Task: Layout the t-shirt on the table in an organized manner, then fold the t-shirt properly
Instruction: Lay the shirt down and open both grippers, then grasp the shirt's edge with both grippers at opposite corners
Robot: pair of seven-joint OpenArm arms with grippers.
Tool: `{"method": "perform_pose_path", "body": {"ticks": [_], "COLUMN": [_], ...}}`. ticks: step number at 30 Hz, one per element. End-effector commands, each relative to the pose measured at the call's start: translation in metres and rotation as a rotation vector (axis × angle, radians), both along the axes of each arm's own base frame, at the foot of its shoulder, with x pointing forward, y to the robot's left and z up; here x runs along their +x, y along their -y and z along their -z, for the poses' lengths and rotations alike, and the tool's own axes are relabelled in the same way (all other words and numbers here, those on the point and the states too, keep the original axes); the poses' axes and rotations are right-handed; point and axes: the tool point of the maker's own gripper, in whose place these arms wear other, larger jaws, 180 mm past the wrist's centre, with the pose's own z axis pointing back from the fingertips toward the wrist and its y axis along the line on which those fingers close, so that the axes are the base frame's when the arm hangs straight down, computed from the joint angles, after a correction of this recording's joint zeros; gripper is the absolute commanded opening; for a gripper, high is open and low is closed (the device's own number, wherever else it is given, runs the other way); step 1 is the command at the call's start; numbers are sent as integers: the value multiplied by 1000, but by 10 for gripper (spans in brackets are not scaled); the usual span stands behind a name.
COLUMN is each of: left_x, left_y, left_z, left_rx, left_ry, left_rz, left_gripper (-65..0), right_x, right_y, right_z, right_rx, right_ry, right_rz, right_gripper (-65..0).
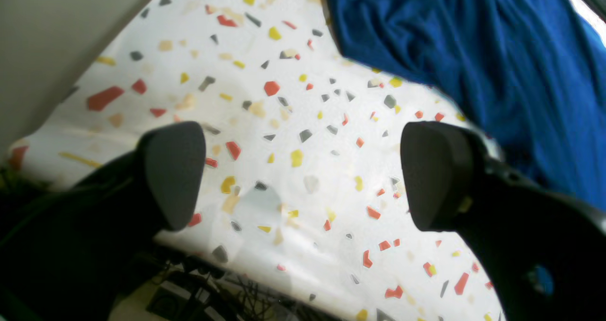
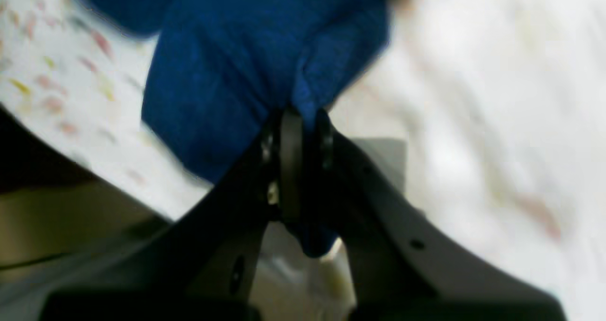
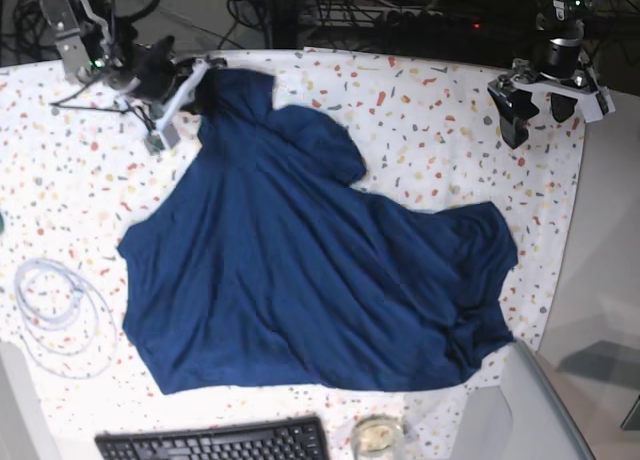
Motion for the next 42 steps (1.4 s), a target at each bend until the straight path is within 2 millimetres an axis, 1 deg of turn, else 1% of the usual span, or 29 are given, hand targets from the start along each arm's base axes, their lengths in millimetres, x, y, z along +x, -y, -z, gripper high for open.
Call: {"method": "perform_pose_path", "body": {"ticks": [1, 4, 5, 7, 8, 10, 13, 16, 20, 21, 22, 23, 24, 25, 27, 29, 31, 33, 35, 36, 38, 39, 40, 42], "left_x": [3, 3, 4, 5, 6, 12, 14, 14, 7, 5, 4, 2, 2, 2, 4, 8, 18, 27, 35, 37, 40, 43, 44, 50], "left_y": [-4, -1, -1, 0, 0, 4, 18, 37, 71, 75, 79, 80, 80, 80, 79, 78, 73, 61, 56, 49, 36, 29, 24, 20], "left_z": [-10, -9, -9, -9, -9, -10, -4, 3, 17, 21, 24, 27, 29, 29, 26, 21, 15, 10, 6, 3, 7, 9, 14, 20], "left_rx": [17, 13, 12, 9, 8, 3, -19, -45, -99, -110, -120, -125, -130, -132, -127, -123, -112, -101, -107, -106, -119, -127, -139, -163], "left_ry": [34, 33, 33, 35, 35, 46, 35, 20, -17, -27, -32, -40, -44, -43, -34, -18, 6, 29, 58, 72, 46, 22, -7, -43], "left_rz": [5, 10, 11, 11, 13, 20, 56, 98, 166, 175, 178, 177, 175, 172, 170, 171, 159, 128, 84, 51, -35, -78, -107, -126], "left_gripper": [-26, -26, -26, -26, -26, -26, -26, -26, -26, -26, -26, -26, -26, -26, -26, -28, -39, -94, -181, -229, -295, -316, -323, -324], "right_x": [3, -2, -2, 0, 1, 10, 17, 18, 17, 17, 16, 15, 12, 9, 11, 11, 15, 20, 24, 25, 26, 26, 26, 26], "right_y": [26, 58, 65, 69, 68, 67, 52, 42, 41, 41, 41, 41, 42, 42, 41, 44, 44, 40, 38, 38, 38, 38, 38, 38], "right_z": [-7, -16, -18, -19, -20, -23, -23, -23, -23, -23, -22, -22, -21, -20, -26, -32, -42, -50, -55, -57, -57, -57, -57, -56], "right_rx": [-45, -87, -95, -101, -100, -98, -76, -63, -59, -59, -59, -59, -61, -62, -58, -62, -60, -55, -51, -50, -51, -51, -51, -51], "right_ry": [24, 38, 43, 48, 51, 68, 80, 81, 78, 78, 77, 75, 68, 63, 82, 96, 125, 152, 168, 173, 175, 175, 175, 173], "right_rz": [36, 113, 127, 135, 134, 133, 102, 78, 77, 77, 77, 77, 79, 81, 78, 87, 88, 81, 77, 76, 76, 76, 76, 77], "right_gripper": [-650, -650, -650, -650, -650, -650, -650, -650, -642, -621, -587, -540, -480, -432, -365, -354, -354, -354, -354, -354, -354, -354, -354, -354]}}
